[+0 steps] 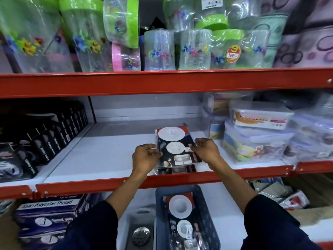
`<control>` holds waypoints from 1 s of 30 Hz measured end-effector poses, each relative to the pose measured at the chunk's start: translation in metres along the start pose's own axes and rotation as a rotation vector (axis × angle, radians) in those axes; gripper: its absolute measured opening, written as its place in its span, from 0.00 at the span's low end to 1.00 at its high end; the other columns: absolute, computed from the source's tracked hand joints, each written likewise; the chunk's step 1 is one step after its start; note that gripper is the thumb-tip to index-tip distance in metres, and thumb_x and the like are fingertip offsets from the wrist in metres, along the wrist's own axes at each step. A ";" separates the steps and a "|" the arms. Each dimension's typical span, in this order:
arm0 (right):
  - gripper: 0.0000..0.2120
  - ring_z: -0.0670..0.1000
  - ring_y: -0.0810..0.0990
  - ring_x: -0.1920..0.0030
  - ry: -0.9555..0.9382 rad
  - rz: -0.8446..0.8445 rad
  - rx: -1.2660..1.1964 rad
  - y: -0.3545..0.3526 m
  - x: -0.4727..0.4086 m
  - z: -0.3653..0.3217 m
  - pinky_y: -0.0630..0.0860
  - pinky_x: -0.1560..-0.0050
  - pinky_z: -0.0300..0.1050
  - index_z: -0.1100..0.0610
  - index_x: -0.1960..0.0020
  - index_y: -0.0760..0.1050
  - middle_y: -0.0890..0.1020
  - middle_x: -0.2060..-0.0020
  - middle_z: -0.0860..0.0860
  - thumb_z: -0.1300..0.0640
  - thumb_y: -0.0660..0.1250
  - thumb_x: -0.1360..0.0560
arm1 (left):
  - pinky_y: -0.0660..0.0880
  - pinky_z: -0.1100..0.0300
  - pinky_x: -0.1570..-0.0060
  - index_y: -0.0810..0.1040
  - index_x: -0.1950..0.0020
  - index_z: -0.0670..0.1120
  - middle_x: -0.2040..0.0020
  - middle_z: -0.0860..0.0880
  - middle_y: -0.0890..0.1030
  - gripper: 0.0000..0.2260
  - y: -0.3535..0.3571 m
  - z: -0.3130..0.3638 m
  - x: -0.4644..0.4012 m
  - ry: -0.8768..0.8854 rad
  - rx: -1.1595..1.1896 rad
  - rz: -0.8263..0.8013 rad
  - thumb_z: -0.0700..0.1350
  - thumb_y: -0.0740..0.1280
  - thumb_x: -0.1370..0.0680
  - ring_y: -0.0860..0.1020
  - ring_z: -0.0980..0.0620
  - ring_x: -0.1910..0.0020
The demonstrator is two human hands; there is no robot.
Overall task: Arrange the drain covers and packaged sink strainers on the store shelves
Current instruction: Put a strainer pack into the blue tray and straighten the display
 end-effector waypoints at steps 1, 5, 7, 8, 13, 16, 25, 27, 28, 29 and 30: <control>0.23 0.52 0.83 0.51 0.017 -0.030 -0.107 -0.002 0.002 -0.001 0.81 0.57 0.43 0.64 0.34 0.74 0.82 0.39 0.57 0.62 0.74 0.27 | 0.82 0.53 0.51 0.79 0.41 0.38 0.52 0.42 0.86 0.18 -0.001 0.003 0.002 -0.005 0.051 -0.016 0.36 0.77 0.30 0.84 0.45 0.52; 0.18 0.48 0.81 0.59 0.000 -0.209 -0.277 -0.020 0.035 -0.013 0.75 0.62 0.40 0.59 0.37 0.77 0.85 0.50 0.53 0.67 0.71 0.26 | 0.78 0.64 0.67 0.80 0.41 0.40 0.55 0.45 0.84 0.17 -0.010 0.018 0.029 -0.032 0.167 -0.147 0.32 0.74 0.29 0.82 0.51 0.60; 0.19 0.51 0.82 0.53 -0.066 -0.262 -0.299 -0.033 0.055 -0.011 0.77 0.54 0.46 0.58 0.38 0.79 0.86 0.47 0.56 0.67 0.73 0.28 | 0.81 0.61 0.65 0.81 0.42 0.39 0.55 0.42 0.85 0.17 -0.015 0.019 0.048 -0.071 0.199 -0.233 0.30 0.74 0.30 0.83 0.50 0.62; 0.19 0.53 0.83 0.51 -0.083 -0.302 -0.324 -0.038 0.066 -0.008 0.78 0.50 0.49 0.59 0.39 0.79 0.85 0.47 0.57 0.68 0.73 0.29 | 0.82 0.59 0.65 0.81 0.43 0.39 0.56 0.41 0.85 0.16 -0.017 0.017 0.058 -0.101 0.211 -0.265 0.29 0.74 0.30 0.83 0.49 0.63; 0.15 0.46 0.82 0.57 -0.007 -0.518 -0.285 -0.041 0.115 0.043 0.77 0.62 0.41 0.54 0.48 0.80 0.85 0.56 0.49 0.61 0.77 0.33 | 0.83 0.58 0.68 0.81 0.51 0.39 0.61 0.41 0.86 0.09 -0.015 -0.019 0.105 -0.231 0.139 -0.364 0.29 0.72 0.29 0.84 0.47 0.67; 0.19 0.52 0.81 0.54 0.079 -0.551 -0.212 -0.038 0.127 0.087 0.78 0.57 0.51 0.59 0.47 0.79 0.84 0.55 0.50 0.59 0.79 0.36 | 0.84 0.55 0.64 0.81 0.56 0.40 0.62 0.40 0.86 0.07 -0.006 -0.051 0.125 -0.277 0.082 -0.409 0.30 0.74 0.29 0.85 0.44 0.65; 0.16 0.53 0.83 0.55 0.386 -0.660 -0.091 -0.015 0.152 0.209 0.82 0.51 0.56 0.63 0.48 0.79 0.83 0.55 0.55 0.66 0.79 0.33 | 0.84 0.53 0.65 0.78 0.58 0.39 0.65 0.41 0.85 0.07 0.035 -0.169 0.171 -0.511 -0.003 -0.496 0.29 0.72 0.29 0.84 0.46 0.67; 0.20 0.55 0.83 0.56 0.454 -0.682 -0.057 -0.012 0.160 0.228 0.83 0.61 0.48 0.67 0.44 0.77 0.82 0.54 0.58 0.67 0.79 0.33 | 0.84 0.49 0.63 0.78 0.58 0.39 0.64 0.40 0.85 0.07 0.042 -0.191 0.179 -0.563 -0.015 -0.527 0.29 0.73 0.30 0.84 0.44 0.67; 0.22 0.56 0.82 0.58 0.473 -0.677 -0.050 -0.010 0.161 0.236 0.81 0.65 0.45 0.68 0.43 0.76 0.81 0.54 0.59 0.67 0.79 0.34 | 0.84 0.49 0.63 0.78 0.58 0.39 0.64 0.40 0.85 0.08 0.044 -0.199 0.181 -0.578 -0.025 -0.539 0.29 0.73 0.30 0.84 0.44 0.67; 0.22 0.54 0.81 0.60 0.482 -0.671 -0.048 -0.009 0.161 0.242 0.80 0.67 0.42 0.68 0.43 0.76 0.81 0.55 0.59 0.67 0.79 0.34 | 0.84 0.50 0.65 0.78 0.57 0.39 0.64 0.40 0.85 0.08 0.046 -0.205 0.182 -0.585 -0.032 -0.545 0.30 0.74 0.30 0.84 0.45 0.68; 0.20 0.52 0.81 0.63 0.484 -0.654 -0.045 -0.007 0.159 0.247 0.77 0.69 0.40 0.67 0.45 0.77 0.81 0.57 0.58 0.67 0.79 0.33 | 0.84 0.52 0.67 0.78 0.56 0.39 0.64 0.41 0.85 0.08 0.048 -0.209 0.181 -0.585 -0.034 -0.546 0.29 0.73 0.30 0.84 0.45 0.68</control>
Point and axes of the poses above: each hand's wrist, its own x-axis away from the middle knuckle, its own y-axis out of the palm, z = x × y, the point moved 6 cm from there along -x, towards the middle knuckle
